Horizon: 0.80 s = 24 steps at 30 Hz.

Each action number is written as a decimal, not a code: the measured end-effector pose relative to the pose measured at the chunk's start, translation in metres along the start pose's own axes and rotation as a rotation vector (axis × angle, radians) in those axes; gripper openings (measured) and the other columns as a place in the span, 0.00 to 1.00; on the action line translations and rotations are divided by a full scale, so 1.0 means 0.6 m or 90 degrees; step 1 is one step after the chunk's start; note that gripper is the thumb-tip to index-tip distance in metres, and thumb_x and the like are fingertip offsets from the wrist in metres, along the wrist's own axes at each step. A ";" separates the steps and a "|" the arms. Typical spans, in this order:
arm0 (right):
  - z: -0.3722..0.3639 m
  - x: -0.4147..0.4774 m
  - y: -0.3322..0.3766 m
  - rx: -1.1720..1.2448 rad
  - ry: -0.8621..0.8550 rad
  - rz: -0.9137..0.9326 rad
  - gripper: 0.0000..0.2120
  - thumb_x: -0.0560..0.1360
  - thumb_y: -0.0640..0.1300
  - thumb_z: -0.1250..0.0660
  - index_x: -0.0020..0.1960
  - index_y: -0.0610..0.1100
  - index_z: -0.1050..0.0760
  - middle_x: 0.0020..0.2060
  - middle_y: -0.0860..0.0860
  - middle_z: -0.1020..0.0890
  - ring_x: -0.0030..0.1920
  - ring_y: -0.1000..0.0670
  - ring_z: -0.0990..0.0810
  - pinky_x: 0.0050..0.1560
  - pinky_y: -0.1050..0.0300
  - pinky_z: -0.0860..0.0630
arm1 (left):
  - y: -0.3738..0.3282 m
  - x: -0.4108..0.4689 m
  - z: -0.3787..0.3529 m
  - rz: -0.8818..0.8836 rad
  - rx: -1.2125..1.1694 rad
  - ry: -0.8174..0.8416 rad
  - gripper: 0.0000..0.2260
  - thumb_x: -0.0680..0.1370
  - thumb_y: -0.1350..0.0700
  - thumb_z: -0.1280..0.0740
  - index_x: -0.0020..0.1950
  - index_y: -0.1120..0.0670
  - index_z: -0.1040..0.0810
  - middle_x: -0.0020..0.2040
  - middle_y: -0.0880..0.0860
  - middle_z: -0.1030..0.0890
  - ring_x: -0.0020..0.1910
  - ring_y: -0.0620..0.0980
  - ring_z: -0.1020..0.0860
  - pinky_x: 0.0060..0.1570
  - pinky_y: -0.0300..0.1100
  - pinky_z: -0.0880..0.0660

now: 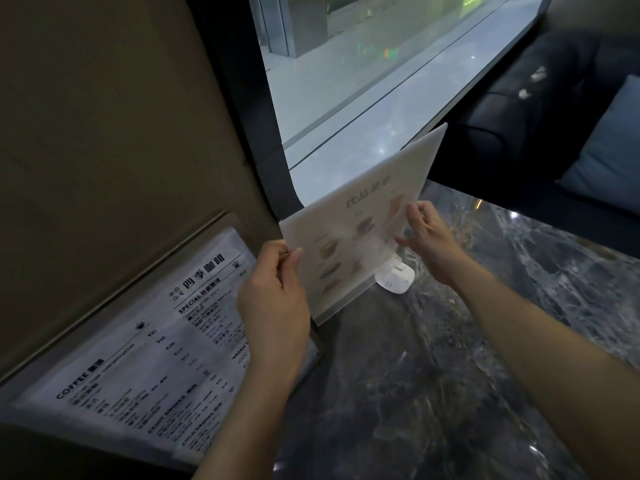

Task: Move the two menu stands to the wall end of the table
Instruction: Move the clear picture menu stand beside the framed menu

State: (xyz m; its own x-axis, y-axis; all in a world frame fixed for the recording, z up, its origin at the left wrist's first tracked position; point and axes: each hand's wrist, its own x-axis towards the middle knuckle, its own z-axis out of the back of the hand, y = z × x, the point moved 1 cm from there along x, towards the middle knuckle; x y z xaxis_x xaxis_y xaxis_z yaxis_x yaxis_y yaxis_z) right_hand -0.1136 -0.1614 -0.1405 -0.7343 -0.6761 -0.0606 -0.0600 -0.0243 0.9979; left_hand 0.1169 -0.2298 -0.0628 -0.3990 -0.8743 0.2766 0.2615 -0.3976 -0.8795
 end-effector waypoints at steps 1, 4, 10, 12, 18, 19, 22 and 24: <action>-0.004 0.003 0.004 -0.008 0.006 -0.002 0.11 0.77 0.54 0.46 0.50 0.47 0.33 0.53 0.49 0.25 0.57 0.49 0.25 0.62 0.39 0.29 | 0.001 0.000 0.001 0.002 0.003 -0.001 0.05 0.78 0.55 0.38 0.43 0.51 0.26 0.37 0.46 0.20 0.37 0.54 0.21 0.41 0.61 0.21; -0.017 0.010 0.011 -0.025 0.019 -0.005 0.15 0.77 0.54 0.46 0.55 0.43 0.34 0.55 0.48 0.26 0.58 0.48 0.25 0.63 0.39 0.30 | 0.002 0.001 0.007 0.009 -0.003 -0.002 0.05 0.78 0.55 0.37 0.42 0.50 0.25 0.37 0.45 0.20 0.38 0.53 0.21 0.42 0.61 0.21; -0.039 0.017 0.016 -0.031 0.051 -0.025 0.15 0.77 0.55 0.48 0.55 0.45 0.34 0.51 0.53 0.25 0.56 0.52 0.24 0.62 0.47 0.29 | 0.009 0.007 0.020 0.019 -0.017 -0.003 0.05 0.77 0.55 0.37 0.42 0.49 0.23 0.37 0.47 0.19 0.38 0.53 0.20 0.43 0.60 0.21; -0.043 0.016 0.017 -0.030 0.055 -0.039 0.14 0.77 0.56 0.48 0.54 0.47 0.34 0.50 0.55 0.25 0.56 0.50 0.24 0.55 0.54 0.25 | 0.011 0.009 0.023 0.023 -0.016 -0.003 0.05 0.77 0.55 0.36 0.43 0.49 0.22 0.37 0.45 0.19 0.37 0.48 0.20 0.42 0.58 0.20; -0.046 0.015 0.023 -0.060 0.091 -0.085 0.14 0.77 0.58 0.47 0.58 0.53 0.36 0.45 0.64 0.25 0.51 0.55 0.24 0.44 0.54 0.20 | 0.012 0.013 0.024 0.021 -0.013 -0.019 0.05 0.77 0.54 0.36 0.44 0.47 0.22 0.37 0.44 0.19 0.38 0.50 0.19 0.43 0.58 0.20; -0.048 0.017 0.025 -0.058 0.095 -0.085 0.15 0.77 0.57 0.47 0.60 0.52 0.36 0.46 0.64 0.26 0.48 0.57 0.24 0.41 0.61 0.22 | 0.011 0.014 0.024 0.019 -0.011 -0.022 0.06 0.77 0.54 0.36 0.44 0.46 0.22 0.37 0.44 0.19 0.38 0.51 0.19 0.43 0.59 0.20; -0.054 0.022 0.026 -0.086 0.091 -0.084 0.20 0.77 0.58 0.46 0.64 0.50 0.37 0.47 0.64 0.28 0.44 0.61 0.26 0.42 0.67 0.27 | 0.011 0.016 0.025 0.019 -0.002 -0.028 0.06 0.77 0.54 0.36 0.44 0.44 0.22 0.37 0.43 0.19 0.38 0.52 0.19 0.43 0.60 0.20; -0.055 0.023 0.023 -0.092 0.090 -0.087 0.21 0.76 0.58 0.45 0.65 0.49 0.38 0.46 0.64 0.28 0.40 0.65 0.25 0.29 0.73 0.27 | 0.010 0.018 0.025 0.022 0.003 -0.028 0.06 0.77 0.54 0.36 0.45 0.43 0.22 0.38 0.41 0.20 0.39 0.50 0.19 0.44 0.58 0.20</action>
State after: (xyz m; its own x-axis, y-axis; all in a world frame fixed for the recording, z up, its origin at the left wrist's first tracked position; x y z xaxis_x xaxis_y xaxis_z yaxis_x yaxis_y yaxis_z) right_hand -0.1024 -0.1953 -0.1269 -0.6229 -0.7559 -0.2015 -0.0468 -0.2211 0.9741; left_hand 0.1274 -0.2461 -0.0595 -0.3509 -0.8990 0.2622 0.2785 -0.3675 -0.8873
